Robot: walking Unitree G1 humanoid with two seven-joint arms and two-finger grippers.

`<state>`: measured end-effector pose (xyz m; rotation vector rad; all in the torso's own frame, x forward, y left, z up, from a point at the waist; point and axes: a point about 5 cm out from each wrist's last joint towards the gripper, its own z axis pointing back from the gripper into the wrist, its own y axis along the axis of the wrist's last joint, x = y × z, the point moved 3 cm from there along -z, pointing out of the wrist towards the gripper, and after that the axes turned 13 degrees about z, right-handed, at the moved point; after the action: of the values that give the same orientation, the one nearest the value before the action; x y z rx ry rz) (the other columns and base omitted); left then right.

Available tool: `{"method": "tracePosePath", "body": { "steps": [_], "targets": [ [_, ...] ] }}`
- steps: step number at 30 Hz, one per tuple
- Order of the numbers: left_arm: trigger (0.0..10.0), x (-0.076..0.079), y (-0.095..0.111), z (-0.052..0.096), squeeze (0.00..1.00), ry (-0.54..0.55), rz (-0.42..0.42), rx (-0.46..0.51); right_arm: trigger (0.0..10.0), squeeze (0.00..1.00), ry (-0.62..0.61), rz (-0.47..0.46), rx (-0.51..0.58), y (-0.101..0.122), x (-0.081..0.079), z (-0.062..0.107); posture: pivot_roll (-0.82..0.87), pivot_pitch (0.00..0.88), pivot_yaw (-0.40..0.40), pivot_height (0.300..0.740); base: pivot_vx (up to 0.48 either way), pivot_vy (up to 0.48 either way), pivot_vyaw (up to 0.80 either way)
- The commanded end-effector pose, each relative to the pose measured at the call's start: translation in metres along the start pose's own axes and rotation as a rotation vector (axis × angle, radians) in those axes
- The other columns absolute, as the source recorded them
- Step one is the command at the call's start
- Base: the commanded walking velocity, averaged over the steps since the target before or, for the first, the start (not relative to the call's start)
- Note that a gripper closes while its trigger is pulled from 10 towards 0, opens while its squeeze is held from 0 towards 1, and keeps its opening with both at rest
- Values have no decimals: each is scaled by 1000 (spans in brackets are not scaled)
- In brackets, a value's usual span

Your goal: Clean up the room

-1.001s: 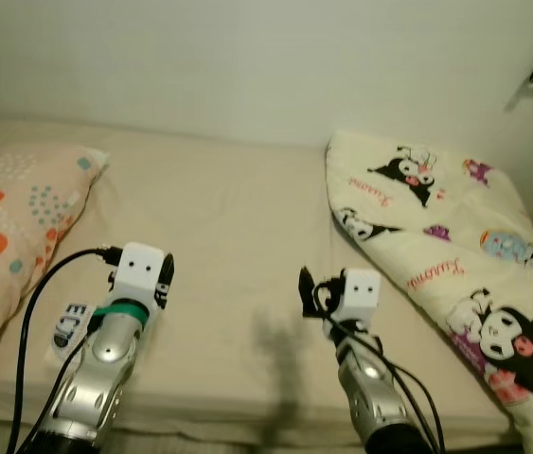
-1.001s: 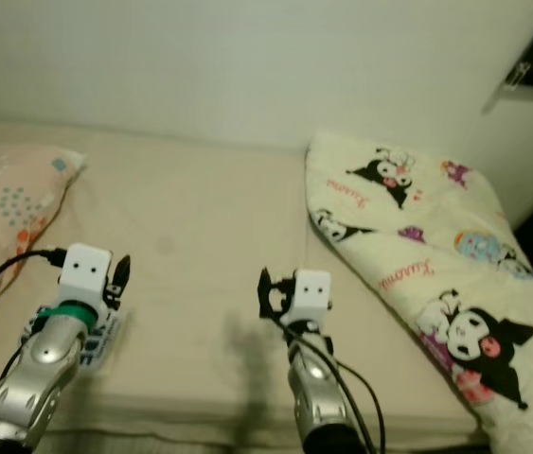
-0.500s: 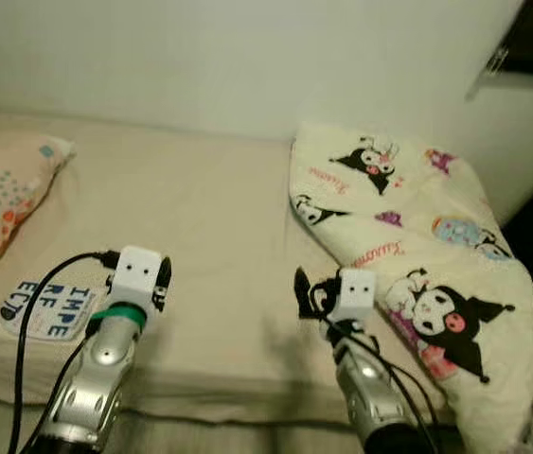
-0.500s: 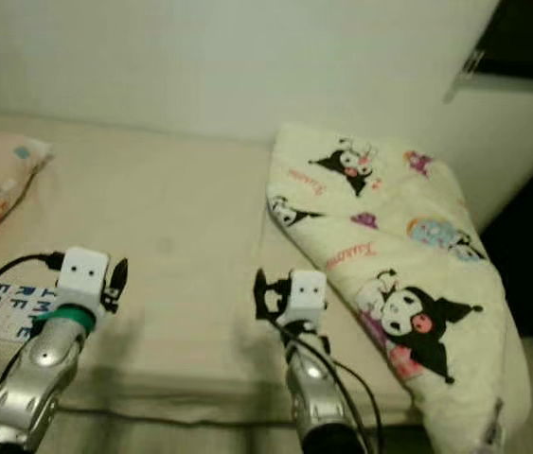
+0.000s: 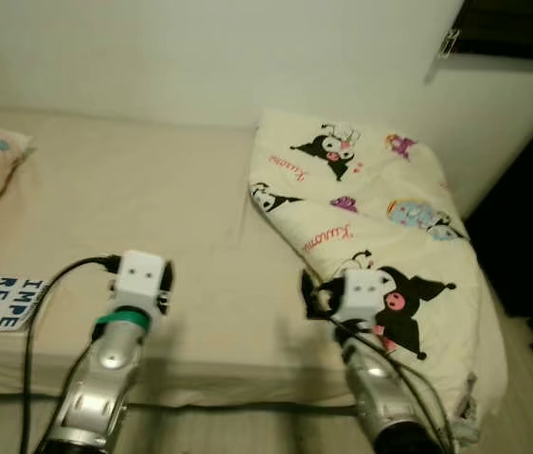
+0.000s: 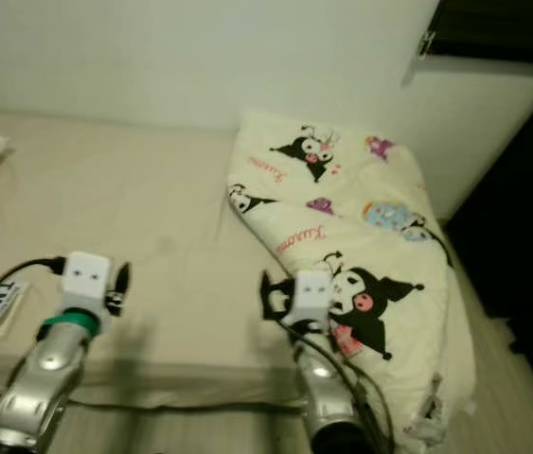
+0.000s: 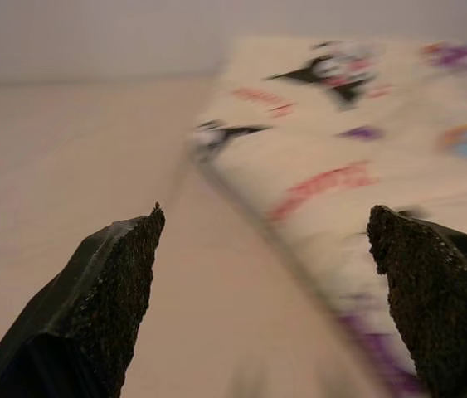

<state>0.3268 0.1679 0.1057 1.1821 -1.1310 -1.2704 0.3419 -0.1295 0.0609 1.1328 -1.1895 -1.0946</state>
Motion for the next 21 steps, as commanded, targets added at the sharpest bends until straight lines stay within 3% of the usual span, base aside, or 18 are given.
{"method": "tracePosePath", "body": {
  "steps": [1, 21],
  "targets": [
    [10000, -3, -6, 1, 0, 4, -14, -21, 10000, 0, 3, -8, -25, -7, -3, 3, 120, 3, -10, 740, 0, -307, 0],
    [10000, -3, -6, 1, 0, 4, -15, -22, 10000, 0, 5, -8, -31, -8, -3, 4, 122, 11, -9, 740, 0, -348, 0]
  ]
}}
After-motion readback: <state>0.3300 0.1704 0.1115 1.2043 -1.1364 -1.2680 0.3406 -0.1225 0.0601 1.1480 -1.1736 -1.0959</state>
